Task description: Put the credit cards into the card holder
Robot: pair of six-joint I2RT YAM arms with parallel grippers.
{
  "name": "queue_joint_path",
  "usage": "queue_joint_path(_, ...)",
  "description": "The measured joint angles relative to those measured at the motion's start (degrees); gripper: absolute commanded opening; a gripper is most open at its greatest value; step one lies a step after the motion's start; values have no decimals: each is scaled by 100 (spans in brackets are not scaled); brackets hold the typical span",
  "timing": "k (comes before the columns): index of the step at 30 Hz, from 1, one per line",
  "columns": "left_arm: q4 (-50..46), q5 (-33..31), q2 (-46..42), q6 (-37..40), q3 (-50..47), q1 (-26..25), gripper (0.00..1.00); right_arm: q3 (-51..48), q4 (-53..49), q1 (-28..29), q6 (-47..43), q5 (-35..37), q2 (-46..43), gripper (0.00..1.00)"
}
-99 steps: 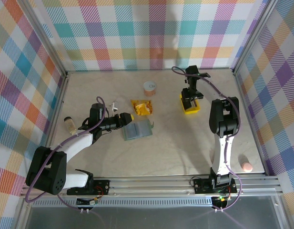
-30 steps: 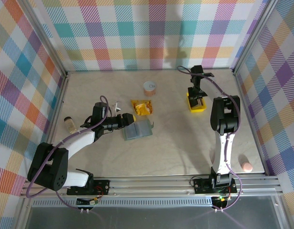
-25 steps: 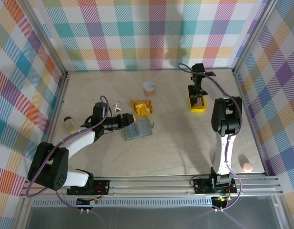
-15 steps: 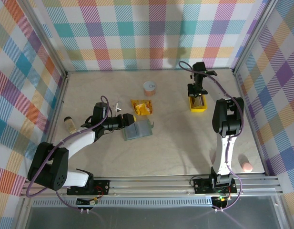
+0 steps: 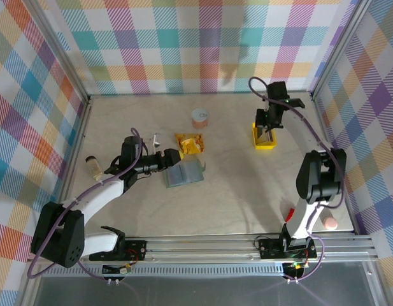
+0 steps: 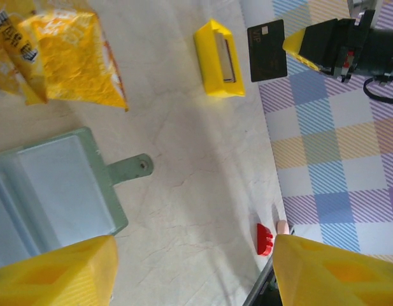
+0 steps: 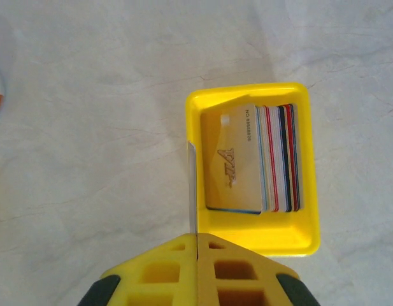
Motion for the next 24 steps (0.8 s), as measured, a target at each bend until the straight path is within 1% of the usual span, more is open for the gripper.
queue_joint_path(4, 413, 0, -151, -533, 11, -94, 87, -570, 162, 103, 297, -236, -955, 0)
queue_joint_path(6, 748, 20, -177, -870, 31, -168, 93, -835, 269, 210, 509, -490, -1572, 0)
queue_joint_path(8, 1095, 39, -177, -1224, 63, -240, 97, -1019, 417, 313, 754, -824, -2111, 0)
queue_joint_path(11, 1620, 63, -177, -1742, 166, -328, 97, -1325, 824, 433, 1228, -1519, -2870, 0)
queue_joint_path(13, 1941, 72, -177, -2022, 256, -385, 96, -1521, 1113, 457, 1585, -2000, -3217, 0)
queue_joint_path(16, 2398, 81, -177, -2378, 380, -490, 89, -1832, 1596, 518, 2149, -2632, -3484, 0)
queue_joint_path(21, 2826, 98, -170, -2704, 564, -675, 76, -2275, 2223, 780, 2942, -3353, -3484, 0)
queue_joint_path(24, 2924, 140, -146, -2780, 638, -743, 72, -2413, 2562, 922, 3331, -3672, -3427, 0)
